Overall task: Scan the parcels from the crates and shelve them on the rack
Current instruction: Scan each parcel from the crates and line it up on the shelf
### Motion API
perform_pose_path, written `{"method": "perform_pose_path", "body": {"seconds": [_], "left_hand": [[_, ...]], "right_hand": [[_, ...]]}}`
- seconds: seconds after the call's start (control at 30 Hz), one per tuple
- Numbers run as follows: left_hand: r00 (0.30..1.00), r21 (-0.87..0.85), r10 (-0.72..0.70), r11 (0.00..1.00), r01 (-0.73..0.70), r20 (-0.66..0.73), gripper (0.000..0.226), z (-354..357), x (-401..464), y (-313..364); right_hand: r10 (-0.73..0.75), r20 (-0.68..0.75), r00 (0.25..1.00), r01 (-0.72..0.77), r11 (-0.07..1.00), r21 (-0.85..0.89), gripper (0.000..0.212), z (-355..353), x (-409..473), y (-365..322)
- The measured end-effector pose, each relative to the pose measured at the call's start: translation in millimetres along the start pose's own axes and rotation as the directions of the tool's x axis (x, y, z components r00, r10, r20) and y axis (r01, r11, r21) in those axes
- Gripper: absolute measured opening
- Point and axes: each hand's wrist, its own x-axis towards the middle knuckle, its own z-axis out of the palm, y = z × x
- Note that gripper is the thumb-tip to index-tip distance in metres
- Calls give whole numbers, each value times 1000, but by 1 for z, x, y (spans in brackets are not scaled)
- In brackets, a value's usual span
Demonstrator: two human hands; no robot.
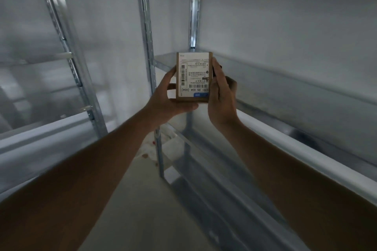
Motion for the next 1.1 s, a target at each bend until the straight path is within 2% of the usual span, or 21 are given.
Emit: {"method": "perform_pose_path", "body": {"seconds": [0.13, 0.27, 0.63, 0.97, 1.1], "left_hand": [[999, 37, 41, 999, -40, -24, 107, -29, 48, -23], [997, 49, 76, 996, -76, -6, 101, -59, 97, -45], [975, -34, 78, 997, -73, 208, 95, -154, 245, -103], [956, 23, 60, 997, -69, 288, 113, -183, 365, -152], [947, 21, 62, 997, -72, 314, 106, -182, 406, -172]], "right_hand": [[-15, 19, 1000, 17, 995, -100, 51, 42, 44, 17], [0, -24, 1000, -4, 988, -156, 52, 86, 84, 39], [148, -179, 973, -196, 938, -286, 53, 195, 183, 60], [285, -247, 926, -364, 849, -383, 50, 236, 268, 98], [339, -259, 904, -422, 797, -433, 49, 244, 298, 126]]}}
